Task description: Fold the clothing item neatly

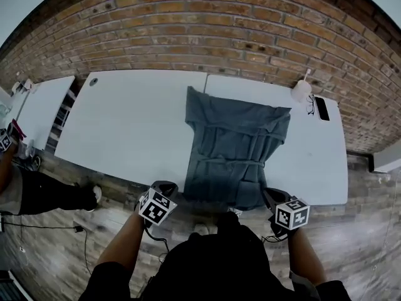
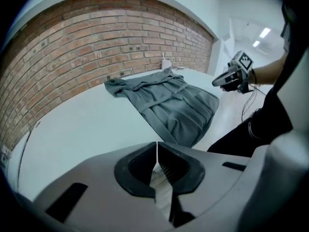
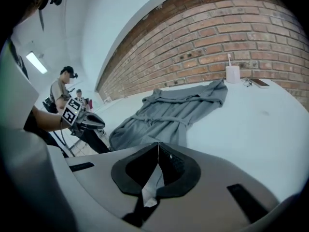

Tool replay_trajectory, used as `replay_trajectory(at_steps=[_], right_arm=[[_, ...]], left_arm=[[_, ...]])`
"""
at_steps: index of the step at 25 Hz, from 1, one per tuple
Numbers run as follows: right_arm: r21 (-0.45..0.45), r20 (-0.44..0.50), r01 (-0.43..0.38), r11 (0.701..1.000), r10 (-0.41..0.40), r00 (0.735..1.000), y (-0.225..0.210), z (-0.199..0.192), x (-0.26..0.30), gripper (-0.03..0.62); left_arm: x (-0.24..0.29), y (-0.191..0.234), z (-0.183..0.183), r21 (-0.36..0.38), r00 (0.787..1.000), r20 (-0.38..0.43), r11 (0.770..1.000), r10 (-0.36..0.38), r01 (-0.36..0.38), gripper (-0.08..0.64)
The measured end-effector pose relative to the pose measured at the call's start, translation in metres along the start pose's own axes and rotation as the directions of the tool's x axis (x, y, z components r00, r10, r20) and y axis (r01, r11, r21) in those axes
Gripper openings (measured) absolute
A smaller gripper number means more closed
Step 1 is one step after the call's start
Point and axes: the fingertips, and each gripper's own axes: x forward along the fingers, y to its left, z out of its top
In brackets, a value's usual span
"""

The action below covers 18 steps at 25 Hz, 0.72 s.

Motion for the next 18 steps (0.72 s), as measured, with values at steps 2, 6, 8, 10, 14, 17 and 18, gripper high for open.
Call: replay_trajectory(at_steps=[2, 6, 8, 10, 14, 17, 18], right_arm=[[0.014, -0.025, 0.042, 0.999, -0.042, 0.999, 0.000, -0.023, -0.005, 0.003], [0.022, -0.071, 0.097, 0.995, -0.095, 0.993, -0.002, -0.064, -0.013, 0.003], [0.042, -0.097, 0.088, 0.995, -0.084, 0.992, -0.004, -0.083, -0.013, 0.006], [0.049, -0.133, 0.093, 0.994, -0.086, 0.987, -0.008, -0.099, -0.011, 0.050], [0.086, -0.181, 0.114, 0.990, -0.097, 0.979, -0.010, -0.118, -0.003, 0.158], [0.090, -0.202, 0.101, 0.991, -0.081, 0.976, -0.005, -0.124, 0.009, 0.186], [0.083, -0.210, 0.102, 0.991, -0.082, 0.974, -0.004, -0.126, 0.014, 0.189]], left_arm=[[0.001, -0.014, -0.014, -0.004, 0.999, -0.010, 0.999, -0.033, 0.033, 0.003], [0.009, -0.041, -0.042, -0.056, 0.997, -0.022, 0.996, -0.077, 0.076, 0.101], [0.021, -0.050, -0.052, -0.096, 0.996, -0.043, 0.992, -0.080, 0.076, 0.175], [0.035, -0.055, -0.058, -0.124, 0.997, -0.056, 0.991, -0.062, 0.055, 0.201], [0.054, -0.052, -0.062, -0.137, 0.997, -0.066, 0.990, 0.031, -0.039, 0.212], [0.069, -0.050, -0.061, -0.152, 0.995, -0.067, 0.985, 0.072, -0.081, 0.212], [0.074, -0.050, -0.061, -0.163, 0.995, -0.072, 0.983, 0.071, -0.082, 0.212]])
